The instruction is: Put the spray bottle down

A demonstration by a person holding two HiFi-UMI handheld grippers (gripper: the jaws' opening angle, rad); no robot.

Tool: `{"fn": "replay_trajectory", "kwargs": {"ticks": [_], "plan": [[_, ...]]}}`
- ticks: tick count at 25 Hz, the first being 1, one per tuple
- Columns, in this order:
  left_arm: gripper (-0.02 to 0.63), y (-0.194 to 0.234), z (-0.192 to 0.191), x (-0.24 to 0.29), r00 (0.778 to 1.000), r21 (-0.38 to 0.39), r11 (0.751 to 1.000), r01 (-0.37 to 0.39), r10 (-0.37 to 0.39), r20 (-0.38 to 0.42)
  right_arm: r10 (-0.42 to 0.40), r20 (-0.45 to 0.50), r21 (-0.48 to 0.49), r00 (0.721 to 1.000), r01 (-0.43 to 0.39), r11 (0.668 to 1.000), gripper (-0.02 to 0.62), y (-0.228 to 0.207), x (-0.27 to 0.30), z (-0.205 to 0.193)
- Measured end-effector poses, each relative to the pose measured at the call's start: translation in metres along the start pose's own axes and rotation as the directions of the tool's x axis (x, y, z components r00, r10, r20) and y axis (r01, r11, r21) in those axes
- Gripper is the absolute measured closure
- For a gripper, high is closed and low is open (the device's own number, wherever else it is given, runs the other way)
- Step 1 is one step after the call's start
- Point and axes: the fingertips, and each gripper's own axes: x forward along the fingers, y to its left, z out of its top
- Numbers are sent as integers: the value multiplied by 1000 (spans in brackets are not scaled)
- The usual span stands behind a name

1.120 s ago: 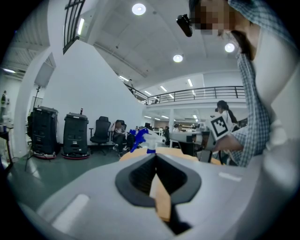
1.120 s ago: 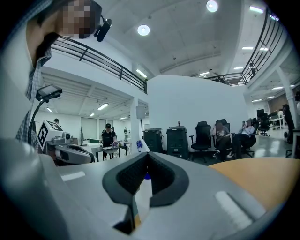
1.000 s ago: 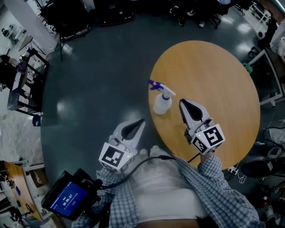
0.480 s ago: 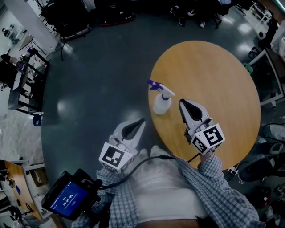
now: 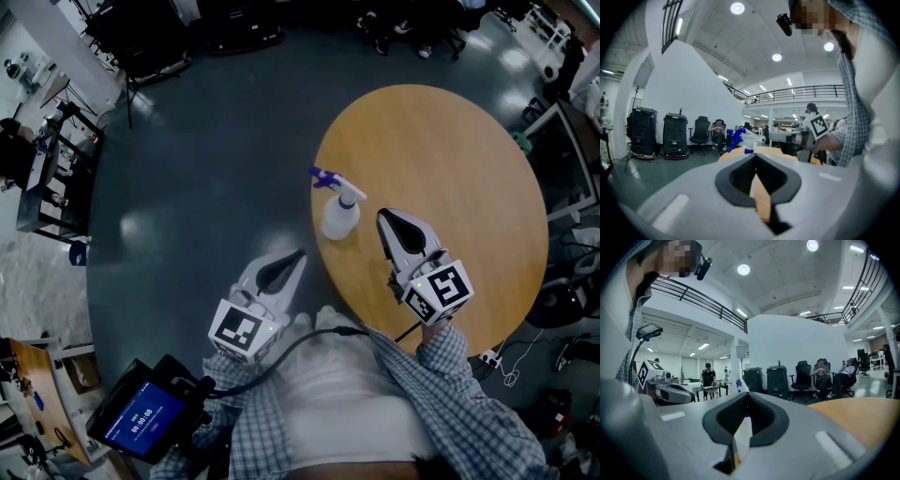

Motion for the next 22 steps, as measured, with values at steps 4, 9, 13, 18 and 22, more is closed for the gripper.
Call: {"fn": "replay_trajectory", "kwargs": {"ticks": [4, 9, 13, 18, 22], "plan": [[604, -2, 2, 2, 1000, -1, 1000, 5, -5, -11, -1, -1, 2, 1000, 1, 1000, 592, -1, 0, 0], [604, -2, 4, 2, 1000, -3, 1000, 0, 0, -19, 5, -2, -5, 1000, -5, 1000, 592, -1, 0, 1], [604, -3, 3, 3, 1000, 0, 1000, 10, -10, -14, 8, -6, -7, 1000, -8, 1000, 592, 0, 1, -1], [604, -2, 1, 2, 1000, 0, 1000, 8, -8, -17, 12, -6, -13, 1000, -12, 1000, 592, 1, 2, -1], [604, -3, 0, 2, 1000, -1, 1000, 9, -9, -17, 11, -8, -15, 1000, -11, 1000, 592, 1, 2, -2]]}}
